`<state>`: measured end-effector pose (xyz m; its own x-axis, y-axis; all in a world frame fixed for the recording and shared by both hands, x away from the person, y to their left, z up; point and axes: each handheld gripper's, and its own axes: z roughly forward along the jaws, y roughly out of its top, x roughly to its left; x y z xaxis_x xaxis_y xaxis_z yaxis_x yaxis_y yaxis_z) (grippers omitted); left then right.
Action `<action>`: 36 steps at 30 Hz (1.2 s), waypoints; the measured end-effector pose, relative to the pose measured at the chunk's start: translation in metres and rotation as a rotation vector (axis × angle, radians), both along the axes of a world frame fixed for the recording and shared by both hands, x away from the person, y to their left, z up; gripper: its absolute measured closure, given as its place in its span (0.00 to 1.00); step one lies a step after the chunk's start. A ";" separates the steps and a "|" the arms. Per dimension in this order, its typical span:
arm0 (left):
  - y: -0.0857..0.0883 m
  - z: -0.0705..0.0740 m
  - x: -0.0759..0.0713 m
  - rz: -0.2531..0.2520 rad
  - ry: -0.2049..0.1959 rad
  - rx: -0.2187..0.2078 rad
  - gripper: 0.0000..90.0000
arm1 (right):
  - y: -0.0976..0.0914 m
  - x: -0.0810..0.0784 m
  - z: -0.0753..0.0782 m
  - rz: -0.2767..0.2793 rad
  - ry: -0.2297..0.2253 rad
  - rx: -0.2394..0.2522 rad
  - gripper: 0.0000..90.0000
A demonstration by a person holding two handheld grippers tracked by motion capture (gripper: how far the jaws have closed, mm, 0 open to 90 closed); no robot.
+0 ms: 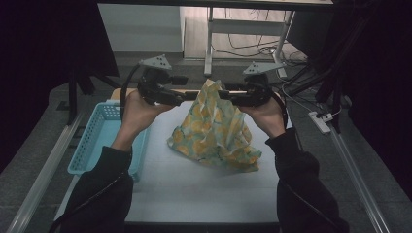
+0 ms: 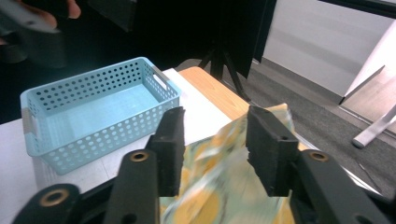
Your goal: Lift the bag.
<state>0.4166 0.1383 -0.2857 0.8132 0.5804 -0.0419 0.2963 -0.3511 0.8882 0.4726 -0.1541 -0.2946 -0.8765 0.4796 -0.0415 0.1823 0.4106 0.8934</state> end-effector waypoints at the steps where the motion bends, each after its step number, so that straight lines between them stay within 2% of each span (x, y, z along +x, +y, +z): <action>1: 0.001 -0.002 -0.001 0.000 0.004 0.000 0.31 | -0.001 0.000 -0.002 -0.003 0.000 -0.002 0.60; 4: 0.005 -0.009 -0.005 0.010 0.019 -0.005 0.22 | -0.004 -0.001 -0.007 -0.013 0.007 -0.001 0.56; 7: 0.009 -0.017 -0.009 0.017 0.040 -0.023 0.18 | -0.007 -0.002 -0.013 -0.017 0.015 -0.002 0.50; 12: 0.016 -0.032 -0.013 0.040 0.067 -0.022 0.13 | -0.011 -0.005 -0.022 -0.030 0.026 0.000 0.40; 20: 0.024 -0.052 -0.022 0.081 0.091 -0.012 0.07 | -0.017 -0.008 -0.038 -0.041 0.061 0.025 0.28; 22: 0.027 -0.057 -0.026 0.086 0.096 -0.015 0.04 | -0.018 -0.010 -0.042 -0.051 0.060 0.008 0.25; 28: 0.035 -0.071 -0.035 0.092 0.113 -0.025 0.02 | -0.023 -0.018 -0.054 -0.054 0.078 0.016 0.18; 36: 0.047 -0.092 -0.050 0.122 0.143 -0.033 0.00 | -0.030 -0.029 -0.070 -0.066 0.077 0.010 0.11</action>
<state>0.3665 0.1852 -0.3774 0.7216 0.6705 -0.1723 0.4588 -0.2767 0.8444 0.4432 -0.1839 -0.3649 -0.8435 0.5363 0.0300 0.2769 0.3864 0.8798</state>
